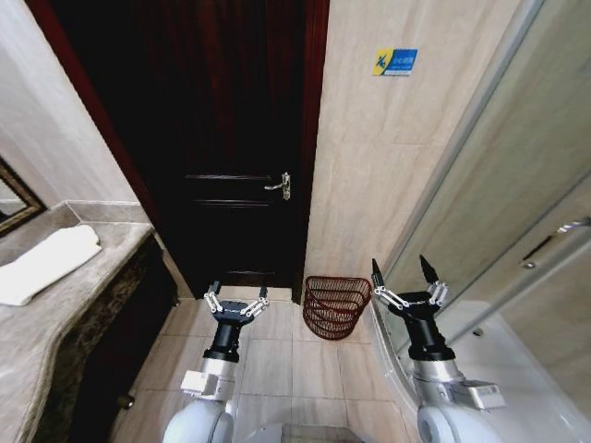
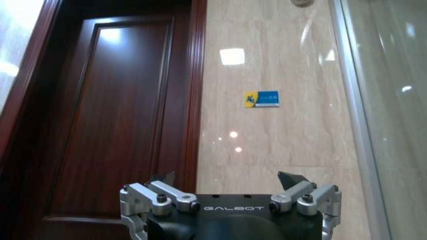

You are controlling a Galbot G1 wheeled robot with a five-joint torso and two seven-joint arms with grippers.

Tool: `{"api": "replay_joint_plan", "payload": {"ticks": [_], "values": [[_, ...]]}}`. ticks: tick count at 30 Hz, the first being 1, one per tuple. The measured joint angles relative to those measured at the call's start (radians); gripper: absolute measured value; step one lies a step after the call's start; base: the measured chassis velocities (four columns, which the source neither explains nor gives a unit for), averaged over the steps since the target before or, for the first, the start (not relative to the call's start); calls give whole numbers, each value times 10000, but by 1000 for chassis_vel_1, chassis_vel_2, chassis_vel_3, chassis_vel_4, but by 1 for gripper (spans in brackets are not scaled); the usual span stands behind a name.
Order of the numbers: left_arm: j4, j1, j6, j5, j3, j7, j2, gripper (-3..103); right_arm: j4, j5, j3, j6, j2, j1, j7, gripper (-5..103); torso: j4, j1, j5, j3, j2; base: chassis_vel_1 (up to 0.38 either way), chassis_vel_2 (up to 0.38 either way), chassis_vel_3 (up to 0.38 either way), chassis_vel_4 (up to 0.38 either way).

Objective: Discard the used towel into the hamper.

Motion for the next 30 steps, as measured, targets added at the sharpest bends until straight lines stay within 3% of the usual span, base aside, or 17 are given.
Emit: {"api": "replay_joint_plan", "payload": {"ticks": [30], "values": [[-218,24,238,-87,-178,-490,0,100,-49,213,50,163,-101,127,-6,100,-1,-5,2,-1,4,77,65,67,74]]}}
